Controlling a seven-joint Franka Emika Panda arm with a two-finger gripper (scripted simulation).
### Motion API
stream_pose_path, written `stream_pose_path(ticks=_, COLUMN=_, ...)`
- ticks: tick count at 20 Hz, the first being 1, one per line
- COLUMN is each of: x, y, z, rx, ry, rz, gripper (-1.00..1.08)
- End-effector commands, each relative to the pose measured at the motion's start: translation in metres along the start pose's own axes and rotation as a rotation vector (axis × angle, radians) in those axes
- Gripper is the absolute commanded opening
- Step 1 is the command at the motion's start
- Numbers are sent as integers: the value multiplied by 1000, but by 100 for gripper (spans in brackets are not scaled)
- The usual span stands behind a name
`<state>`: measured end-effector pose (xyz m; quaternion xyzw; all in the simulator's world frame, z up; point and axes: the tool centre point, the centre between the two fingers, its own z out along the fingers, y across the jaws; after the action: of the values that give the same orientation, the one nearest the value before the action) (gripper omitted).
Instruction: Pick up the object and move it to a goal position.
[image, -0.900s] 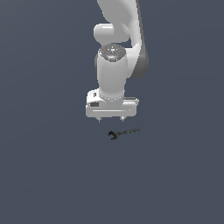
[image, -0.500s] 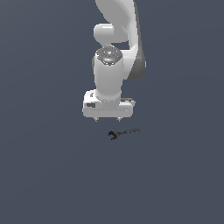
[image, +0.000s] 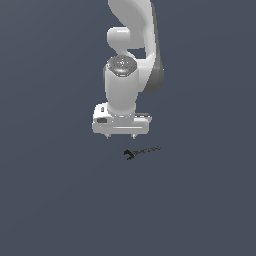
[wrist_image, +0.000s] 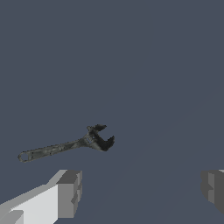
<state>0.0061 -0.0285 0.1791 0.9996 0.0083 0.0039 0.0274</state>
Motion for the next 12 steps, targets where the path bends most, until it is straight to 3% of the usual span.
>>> stream_pose_path(ticks=1, x=0, y=-2, z=1, rx=1, ry=-1, rz=15, gripper=100)
stream_pose_path(ticks=12, x=0, y=-17, z=16, rx=15, ry=-4, rz=185, gripper=100)
